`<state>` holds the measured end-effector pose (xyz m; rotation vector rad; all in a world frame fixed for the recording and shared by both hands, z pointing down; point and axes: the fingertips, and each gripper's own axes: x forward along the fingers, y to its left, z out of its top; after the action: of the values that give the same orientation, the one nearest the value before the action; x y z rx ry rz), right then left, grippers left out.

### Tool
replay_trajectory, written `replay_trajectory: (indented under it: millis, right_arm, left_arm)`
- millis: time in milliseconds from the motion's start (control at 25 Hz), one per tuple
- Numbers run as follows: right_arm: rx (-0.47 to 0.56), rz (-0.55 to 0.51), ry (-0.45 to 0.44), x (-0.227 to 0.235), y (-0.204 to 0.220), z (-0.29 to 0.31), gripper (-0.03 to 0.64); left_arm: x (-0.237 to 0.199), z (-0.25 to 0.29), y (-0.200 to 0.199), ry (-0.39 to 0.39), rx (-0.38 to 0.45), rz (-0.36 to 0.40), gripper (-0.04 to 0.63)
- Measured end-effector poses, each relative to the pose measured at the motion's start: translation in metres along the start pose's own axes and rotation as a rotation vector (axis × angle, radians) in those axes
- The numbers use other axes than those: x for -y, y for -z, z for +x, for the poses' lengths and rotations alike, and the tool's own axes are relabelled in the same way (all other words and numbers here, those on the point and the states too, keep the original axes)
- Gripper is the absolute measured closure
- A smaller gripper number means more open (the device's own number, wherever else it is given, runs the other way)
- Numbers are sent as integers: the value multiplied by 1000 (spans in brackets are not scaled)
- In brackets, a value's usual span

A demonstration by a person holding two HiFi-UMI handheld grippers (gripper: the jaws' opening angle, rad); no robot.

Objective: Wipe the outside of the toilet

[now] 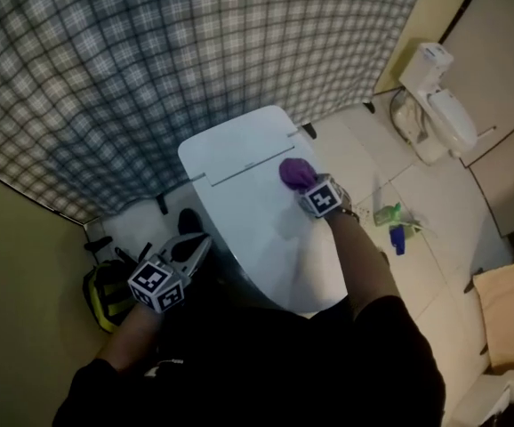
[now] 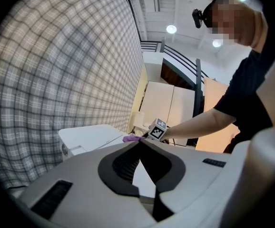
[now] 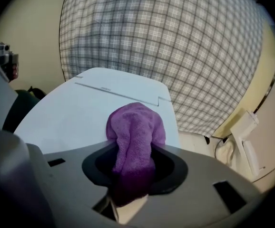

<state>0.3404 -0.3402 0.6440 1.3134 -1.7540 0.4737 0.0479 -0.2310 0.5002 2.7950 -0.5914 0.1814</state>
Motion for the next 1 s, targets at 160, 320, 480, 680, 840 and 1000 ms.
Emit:
replay_trajectory:
  millis: [160,320,480,680,840,1000]
  right_arm:
    - [-9,-17,-22,-28,76,-50,479]
    - [-60,-22,-24,-43,156,-99,479]
    - [-86,-9,-27,-53,220,-135,479]
    - [-64,4,-45,-65,258,-158,477]
    - [40,104,-57,-46,247,-168,471]
    - [191,178,-32,-3,185,-168,471]
  left_arm:
    - [54,21,0,47,4,13,589]
    - [103,44,-5,105,19,39,589]
    - [144,59,-6,157,17,68,589]
    - [173,65,-2,184,1,93,589]
    - [175,63,-2,174,-12,105,589]
    - [150,60,-7,127,-5,102,589]
